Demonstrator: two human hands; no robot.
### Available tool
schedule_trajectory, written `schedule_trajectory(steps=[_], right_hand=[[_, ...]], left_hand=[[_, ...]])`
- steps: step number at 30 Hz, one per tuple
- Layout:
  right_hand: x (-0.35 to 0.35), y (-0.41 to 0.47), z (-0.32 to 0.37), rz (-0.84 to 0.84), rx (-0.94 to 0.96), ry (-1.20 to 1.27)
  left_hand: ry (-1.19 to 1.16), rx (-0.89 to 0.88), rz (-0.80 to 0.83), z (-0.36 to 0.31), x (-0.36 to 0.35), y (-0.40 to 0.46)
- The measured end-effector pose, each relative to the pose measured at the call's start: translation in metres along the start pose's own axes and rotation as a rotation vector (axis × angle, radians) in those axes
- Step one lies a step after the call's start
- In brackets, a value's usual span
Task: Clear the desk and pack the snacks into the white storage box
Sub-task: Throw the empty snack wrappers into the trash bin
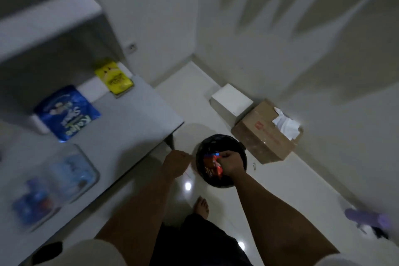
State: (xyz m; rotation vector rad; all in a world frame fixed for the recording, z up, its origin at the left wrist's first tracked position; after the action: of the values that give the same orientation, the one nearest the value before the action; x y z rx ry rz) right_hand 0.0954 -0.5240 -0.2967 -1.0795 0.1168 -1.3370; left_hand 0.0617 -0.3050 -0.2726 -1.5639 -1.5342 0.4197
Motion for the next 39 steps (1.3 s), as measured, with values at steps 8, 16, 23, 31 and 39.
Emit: schedule_trajectory(steps=[8, 16, 23, 31, 39], right_hand=[[-0.095, -0.048, 0.08, 0.046, 0.229, -0.069], [-0.144, -0.073, 0.15, 0.068, 0.372, -0.161], [-0.169, -0.048, 0.198, 0.052, 0.363, -0.177], [-0.206, 0.0, 0.282, 0.032, 0.398, -0.202], [-0.244, 0.055, 0.361, 0.057, 0.344, -0.233]], left_hand=[[-0.078, -0.078, -0.303, 0.064, 0.144, -0.049], [-0.1, -0.088, -0.492, 0.104, 0.235, -0.07], [0.042, -0.02, -0.704, 0.112, 0.277, -0.062], [0.065, 0.139, -0.73, 0.124, 0.323, 0.0], [-0.052, 0.41, -0.736, 0.142, 0.351, 0.054]])
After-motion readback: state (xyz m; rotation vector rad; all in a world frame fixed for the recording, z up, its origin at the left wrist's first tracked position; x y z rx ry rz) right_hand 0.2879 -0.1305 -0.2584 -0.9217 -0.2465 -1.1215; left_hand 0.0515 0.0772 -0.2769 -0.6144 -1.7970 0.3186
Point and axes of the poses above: each hand's wrist, its own y-axis towards the middle knuckle, its own x-axis out of the back of the hand, z = x × y, the point moved 4 cm from there along y, towards the middle knuckle, and after that the axes turned 1 degree about -z, right-handed, at the moved point
